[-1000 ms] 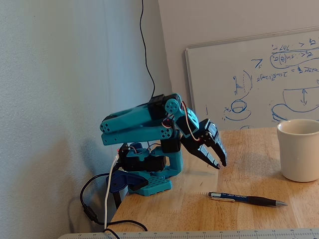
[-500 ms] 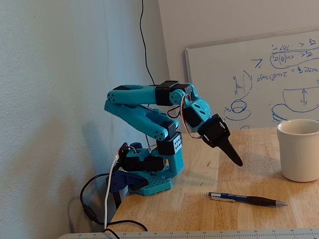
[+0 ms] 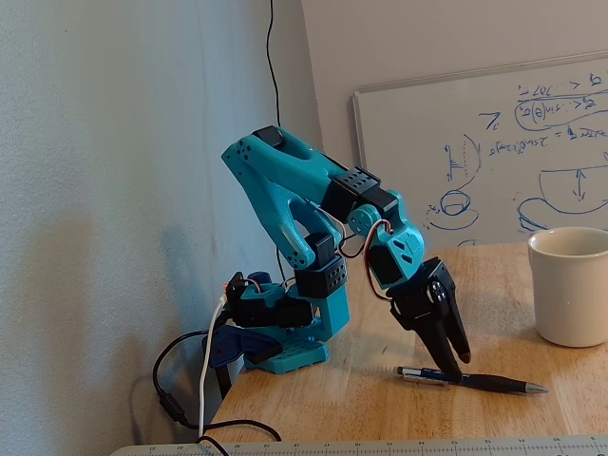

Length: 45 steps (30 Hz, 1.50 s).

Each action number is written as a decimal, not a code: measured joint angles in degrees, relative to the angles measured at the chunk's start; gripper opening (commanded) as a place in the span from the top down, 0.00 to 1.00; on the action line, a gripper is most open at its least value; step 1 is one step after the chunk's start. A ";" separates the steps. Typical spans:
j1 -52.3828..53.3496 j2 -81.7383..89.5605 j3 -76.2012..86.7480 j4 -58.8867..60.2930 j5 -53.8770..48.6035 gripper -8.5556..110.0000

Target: Grasp a pen and put it in a mug.

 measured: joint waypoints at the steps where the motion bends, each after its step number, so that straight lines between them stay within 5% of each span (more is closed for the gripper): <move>1: 0.00 -0.97 0.00 -0.18 0.00 0.78; 35: 0.00 -5.27 -1.85 -0.70 0.00 0.91; 45: 0.00 14.59 -1.76 -0.70 0.00 0.91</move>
